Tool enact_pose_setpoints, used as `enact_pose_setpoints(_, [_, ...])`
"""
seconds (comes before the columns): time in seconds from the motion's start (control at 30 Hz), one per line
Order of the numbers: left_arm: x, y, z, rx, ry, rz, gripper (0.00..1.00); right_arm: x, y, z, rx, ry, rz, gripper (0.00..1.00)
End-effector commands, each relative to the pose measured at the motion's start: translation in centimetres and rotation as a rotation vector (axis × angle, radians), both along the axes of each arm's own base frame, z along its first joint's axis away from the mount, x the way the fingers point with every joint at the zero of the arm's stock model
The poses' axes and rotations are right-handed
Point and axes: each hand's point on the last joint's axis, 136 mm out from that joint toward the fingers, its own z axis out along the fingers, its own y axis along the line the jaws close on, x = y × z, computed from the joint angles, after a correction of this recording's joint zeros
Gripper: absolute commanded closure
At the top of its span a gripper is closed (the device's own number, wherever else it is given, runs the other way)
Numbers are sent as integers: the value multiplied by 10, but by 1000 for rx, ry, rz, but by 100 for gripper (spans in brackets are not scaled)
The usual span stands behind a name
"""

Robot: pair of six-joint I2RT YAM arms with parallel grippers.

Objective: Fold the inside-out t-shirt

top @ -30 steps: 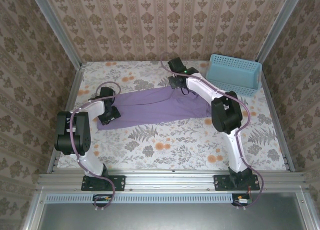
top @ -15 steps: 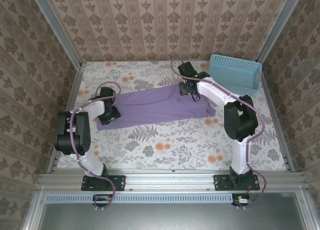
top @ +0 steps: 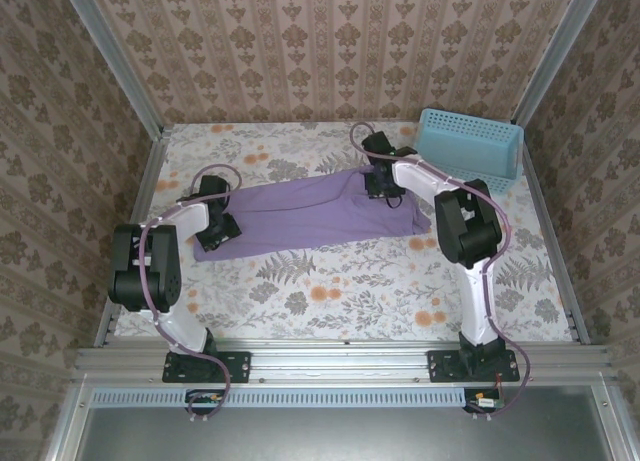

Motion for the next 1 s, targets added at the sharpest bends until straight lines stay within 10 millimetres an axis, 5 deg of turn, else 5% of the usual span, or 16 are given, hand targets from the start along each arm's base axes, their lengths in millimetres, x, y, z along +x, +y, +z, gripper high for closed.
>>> enact_pose_setpoints(0.0, [-21,8,-6,22,59,24,42,20,10,12,45,-38,-6,79])
enact_pose_setpoints(0.4, [-23,7,-10,26,73,19,42,54,10,21,-10,-98,5,97])
enact_pose_setpoints(0.7, [-31,11,-12,40,85,24,42,88,25,36,1,-158,80,100])
enact_pose_setpoints(0.73, [-32,11,-12,41,86,21,42,92,27,36,1,-161,88,98])
enact_pose_setpoints(0.83, [-33,12,-12,44,91,23,42,98,22,42,-29,-170,81,70])
enact_pose_setpoints(0.97, [-37,18,-9,51,88,35,41,93,8,57,-60,-163,53,53])
